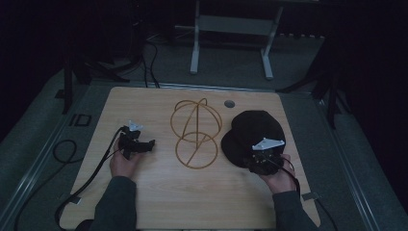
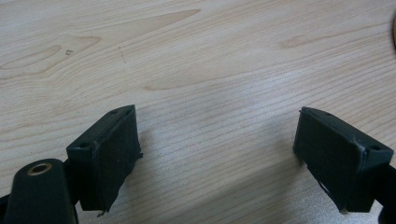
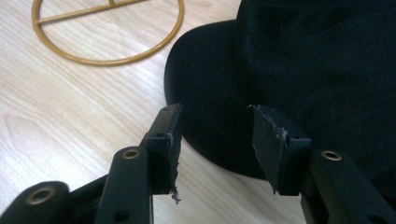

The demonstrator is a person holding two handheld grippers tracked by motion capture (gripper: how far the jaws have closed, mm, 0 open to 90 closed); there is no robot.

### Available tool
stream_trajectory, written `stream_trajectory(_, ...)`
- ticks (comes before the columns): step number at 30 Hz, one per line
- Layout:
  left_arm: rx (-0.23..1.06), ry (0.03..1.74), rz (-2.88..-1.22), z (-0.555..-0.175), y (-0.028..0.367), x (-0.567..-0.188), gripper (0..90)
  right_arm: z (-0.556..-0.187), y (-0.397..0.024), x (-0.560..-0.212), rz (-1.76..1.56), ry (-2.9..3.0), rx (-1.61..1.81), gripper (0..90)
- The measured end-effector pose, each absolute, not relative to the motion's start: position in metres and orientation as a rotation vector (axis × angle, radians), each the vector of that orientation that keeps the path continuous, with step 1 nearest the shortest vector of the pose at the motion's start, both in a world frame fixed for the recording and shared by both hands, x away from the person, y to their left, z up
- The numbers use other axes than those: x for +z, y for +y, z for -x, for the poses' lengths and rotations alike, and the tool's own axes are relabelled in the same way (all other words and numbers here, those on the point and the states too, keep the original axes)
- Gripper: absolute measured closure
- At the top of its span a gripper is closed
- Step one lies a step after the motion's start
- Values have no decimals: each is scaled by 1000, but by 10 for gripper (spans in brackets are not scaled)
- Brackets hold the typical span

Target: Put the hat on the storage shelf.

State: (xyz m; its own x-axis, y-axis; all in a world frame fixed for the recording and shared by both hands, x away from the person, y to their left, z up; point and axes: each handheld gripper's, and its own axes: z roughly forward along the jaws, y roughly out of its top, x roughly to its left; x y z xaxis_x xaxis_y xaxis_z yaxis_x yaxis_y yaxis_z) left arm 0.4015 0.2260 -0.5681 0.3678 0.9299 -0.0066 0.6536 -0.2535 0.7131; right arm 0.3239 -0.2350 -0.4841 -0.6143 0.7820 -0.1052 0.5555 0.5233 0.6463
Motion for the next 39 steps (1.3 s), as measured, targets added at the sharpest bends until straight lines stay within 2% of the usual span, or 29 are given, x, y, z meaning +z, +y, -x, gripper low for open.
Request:
stream_trajectory(15,564,1365,-2001,-402,226,-568,138,-358,-224,-474,-1090,2409,782,459)
stream_trajectory(25,563,1365,-2003,-402,226,-568,138,-385,-213,-471,-1090,2443,700,469)
stream_trajectory(39,563,1365,-2003,-402,226,-568,138,-419,-204,-486,-1175,2518,586,524)
